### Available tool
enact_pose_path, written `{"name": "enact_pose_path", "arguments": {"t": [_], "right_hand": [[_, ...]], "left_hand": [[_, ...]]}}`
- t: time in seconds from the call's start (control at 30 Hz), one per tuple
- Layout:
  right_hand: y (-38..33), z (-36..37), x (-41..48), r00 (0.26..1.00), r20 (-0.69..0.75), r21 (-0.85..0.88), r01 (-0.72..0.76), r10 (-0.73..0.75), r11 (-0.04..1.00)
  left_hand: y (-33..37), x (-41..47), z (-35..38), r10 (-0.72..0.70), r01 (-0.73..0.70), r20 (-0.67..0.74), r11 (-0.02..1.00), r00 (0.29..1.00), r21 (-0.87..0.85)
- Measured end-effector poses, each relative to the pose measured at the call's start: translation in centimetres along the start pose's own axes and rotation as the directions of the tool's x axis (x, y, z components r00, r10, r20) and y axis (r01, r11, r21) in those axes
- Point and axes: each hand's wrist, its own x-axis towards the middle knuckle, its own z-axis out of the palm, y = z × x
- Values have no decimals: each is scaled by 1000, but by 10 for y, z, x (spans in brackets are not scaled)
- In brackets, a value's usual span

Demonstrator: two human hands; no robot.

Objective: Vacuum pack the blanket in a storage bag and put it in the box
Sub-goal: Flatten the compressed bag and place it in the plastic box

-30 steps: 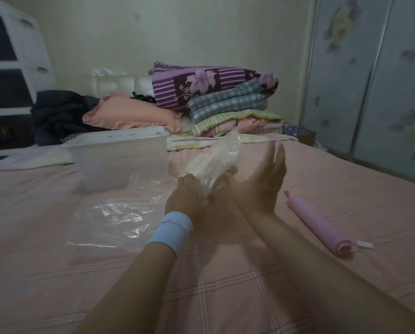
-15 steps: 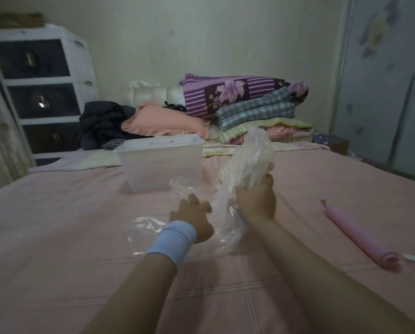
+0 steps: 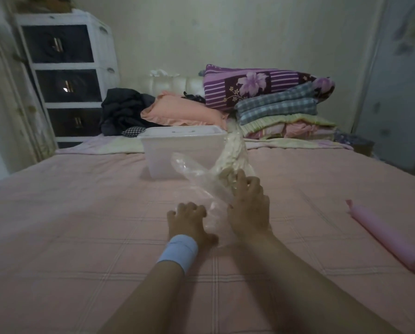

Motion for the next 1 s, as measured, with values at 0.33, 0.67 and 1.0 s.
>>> {"name": "enact_pose_path", "arguments": {"t": [0.33,0.67,1.0], "right_hand": [[3,22,-14,974,31,-57,224,-222,973],[2,-2,-13,837,437,412,140,-330,900],[50,-6,-5,692,715,221,-95,-96,971]], "left_hand": [[-71,0,-19,-353,413,229,647,907,-641],[-14,-1,-29,-28,24,-3,911,1000,-413],[-21,0,3,-21,109,258,937,966,-331]]}}
